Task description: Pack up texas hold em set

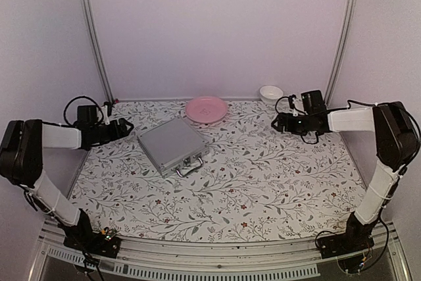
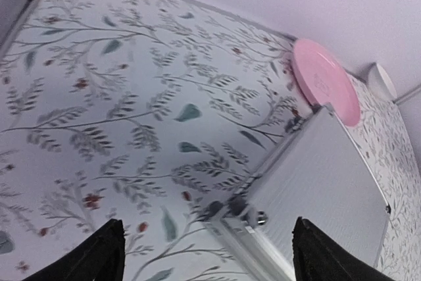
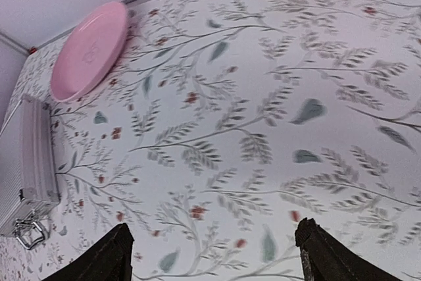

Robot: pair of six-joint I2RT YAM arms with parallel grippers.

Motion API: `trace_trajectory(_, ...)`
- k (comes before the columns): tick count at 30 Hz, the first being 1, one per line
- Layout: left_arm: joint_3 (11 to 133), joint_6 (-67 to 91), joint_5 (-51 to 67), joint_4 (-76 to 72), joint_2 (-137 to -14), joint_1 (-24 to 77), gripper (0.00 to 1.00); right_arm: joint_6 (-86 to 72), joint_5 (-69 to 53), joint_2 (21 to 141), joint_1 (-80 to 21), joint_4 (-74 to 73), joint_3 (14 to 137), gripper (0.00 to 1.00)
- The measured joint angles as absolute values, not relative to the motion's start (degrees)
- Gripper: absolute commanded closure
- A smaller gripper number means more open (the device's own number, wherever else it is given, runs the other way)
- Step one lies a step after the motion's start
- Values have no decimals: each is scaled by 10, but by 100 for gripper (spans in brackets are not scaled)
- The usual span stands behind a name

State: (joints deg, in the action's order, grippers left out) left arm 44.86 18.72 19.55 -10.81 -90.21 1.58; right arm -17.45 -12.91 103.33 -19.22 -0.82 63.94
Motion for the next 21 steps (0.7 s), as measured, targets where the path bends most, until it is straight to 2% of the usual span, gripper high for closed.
trace_trajectory(3, 380, 199, 201, -156, -847, -93, 12, -154, -120, 981, -98, -13, 585, 10)
trace_trajectory(7, 279, 200, 167, -264, -742, -166, 9, -132, -115, 888, 0, 27, 512, 7)
trace_trajectory(9, 212, 189, 137, -349, -703, -172, 6, -128, -115, 830, 48, 75, 455, 7)
trace_trajectory(13, 116, 162, 83, -486, -715, -162, 7, -129, -96, 763, 114, 185, 352, 7)
trace_trajectory(21, 121, 133, 39, -579, -774, -146, 8, -126, -58, 747, 120, 373, 204, 7)
